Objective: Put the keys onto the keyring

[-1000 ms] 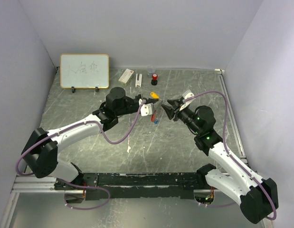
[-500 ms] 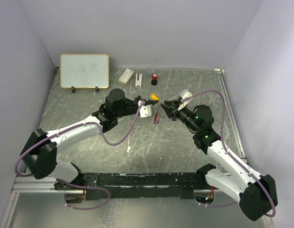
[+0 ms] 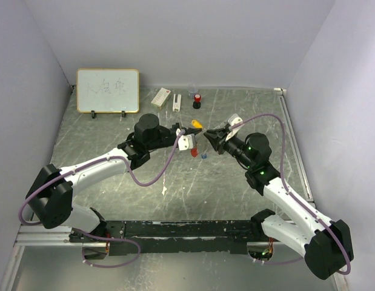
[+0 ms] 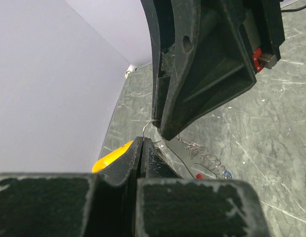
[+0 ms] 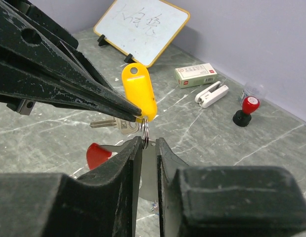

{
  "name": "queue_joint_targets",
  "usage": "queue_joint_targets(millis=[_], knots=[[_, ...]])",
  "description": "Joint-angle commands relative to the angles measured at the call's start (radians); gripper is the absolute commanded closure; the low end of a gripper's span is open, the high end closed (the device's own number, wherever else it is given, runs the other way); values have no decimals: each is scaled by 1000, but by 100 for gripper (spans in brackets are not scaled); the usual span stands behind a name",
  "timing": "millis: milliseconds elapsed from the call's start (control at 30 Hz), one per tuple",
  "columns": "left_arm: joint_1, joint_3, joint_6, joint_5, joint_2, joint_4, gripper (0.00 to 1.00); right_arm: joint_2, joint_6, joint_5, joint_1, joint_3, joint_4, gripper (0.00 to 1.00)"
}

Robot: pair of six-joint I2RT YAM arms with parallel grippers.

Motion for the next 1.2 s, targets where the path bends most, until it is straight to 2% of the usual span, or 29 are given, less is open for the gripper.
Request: queue_joint_targets(millis=[0,333,567,800,1167], knots=[[-11,-6,-13,34,-27,61,93,0,-12,-7,-3,42,17,83],[-15,-6,-7,25,-30,56,93,24,-10,-20,-3,66,2,85],[-15,5,5,15,-29,42,93,29,-14,-21,-3,93,-40,99],[-14,31,43,1,-19,0,93,35,-35,-3,-3,197,-209,100],[-14,67,102,-17,-21,-44,93,148,-86,7,-3,486,-606,100]])
